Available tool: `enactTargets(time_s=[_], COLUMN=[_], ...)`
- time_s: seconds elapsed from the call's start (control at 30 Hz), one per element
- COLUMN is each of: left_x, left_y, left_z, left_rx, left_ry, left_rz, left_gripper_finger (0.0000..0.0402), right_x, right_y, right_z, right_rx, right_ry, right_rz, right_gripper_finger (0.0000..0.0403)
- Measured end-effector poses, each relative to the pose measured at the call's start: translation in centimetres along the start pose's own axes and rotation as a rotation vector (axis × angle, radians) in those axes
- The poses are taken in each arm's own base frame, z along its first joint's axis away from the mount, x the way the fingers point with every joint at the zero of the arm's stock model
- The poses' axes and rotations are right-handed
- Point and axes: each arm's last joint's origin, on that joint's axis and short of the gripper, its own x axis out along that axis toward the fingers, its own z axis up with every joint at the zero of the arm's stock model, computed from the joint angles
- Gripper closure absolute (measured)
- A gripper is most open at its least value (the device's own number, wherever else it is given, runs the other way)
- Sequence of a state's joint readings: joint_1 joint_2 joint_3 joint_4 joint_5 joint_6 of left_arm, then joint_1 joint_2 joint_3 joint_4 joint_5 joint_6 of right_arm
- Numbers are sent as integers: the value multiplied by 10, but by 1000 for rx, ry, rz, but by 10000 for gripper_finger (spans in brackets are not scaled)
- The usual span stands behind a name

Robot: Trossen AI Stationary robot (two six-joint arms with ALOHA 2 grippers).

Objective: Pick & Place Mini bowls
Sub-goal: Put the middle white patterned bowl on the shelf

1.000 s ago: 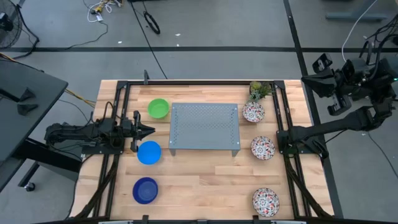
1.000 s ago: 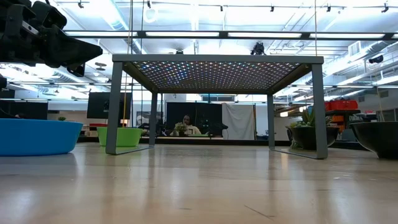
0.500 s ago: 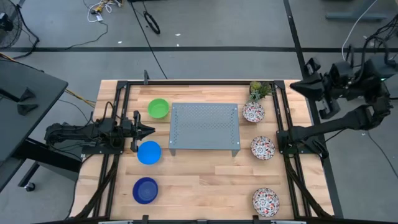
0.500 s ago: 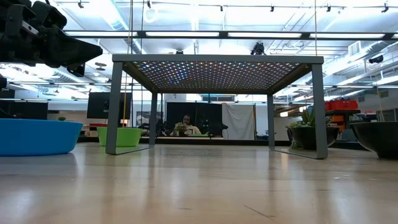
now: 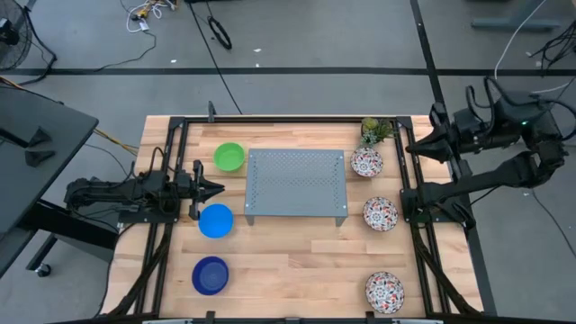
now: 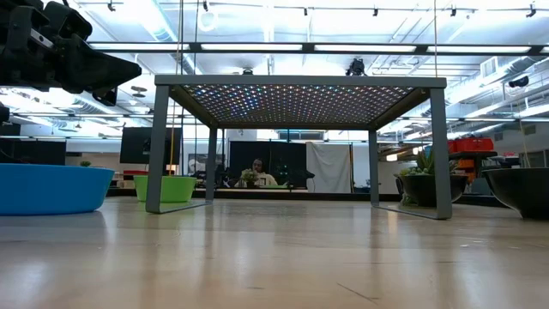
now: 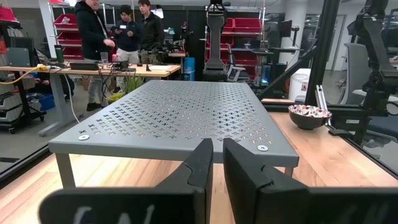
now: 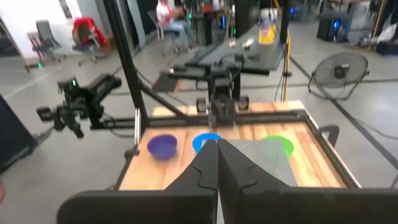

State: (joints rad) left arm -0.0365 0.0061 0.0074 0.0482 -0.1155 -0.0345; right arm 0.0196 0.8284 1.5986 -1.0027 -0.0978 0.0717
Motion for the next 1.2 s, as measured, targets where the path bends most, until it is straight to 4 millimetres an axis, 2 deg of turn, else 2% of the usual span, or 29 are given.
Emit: enactTargets(time_s=[0.37,0.83,0.97,1.2], left_x=[0,0,0,0], left_y=[0,0,0,0], left_z=[0,0,0,0], left_rx=[0,0,0,0], left_ry=[0,0,0,0], left_rz=[0,0,0,0], left_gripper_finger=[358,358,358,358], right_x=[10,48,57,60], right_y=[-2,-8,-9,-11], right_z=[-7,-8,-12,-24], right_rx=[10,-29,-35,-70], right_ry=[111,231,301,449], right_rz=[-9,-93,-104,-126], right_gripper_finger=[403,403,403,403])
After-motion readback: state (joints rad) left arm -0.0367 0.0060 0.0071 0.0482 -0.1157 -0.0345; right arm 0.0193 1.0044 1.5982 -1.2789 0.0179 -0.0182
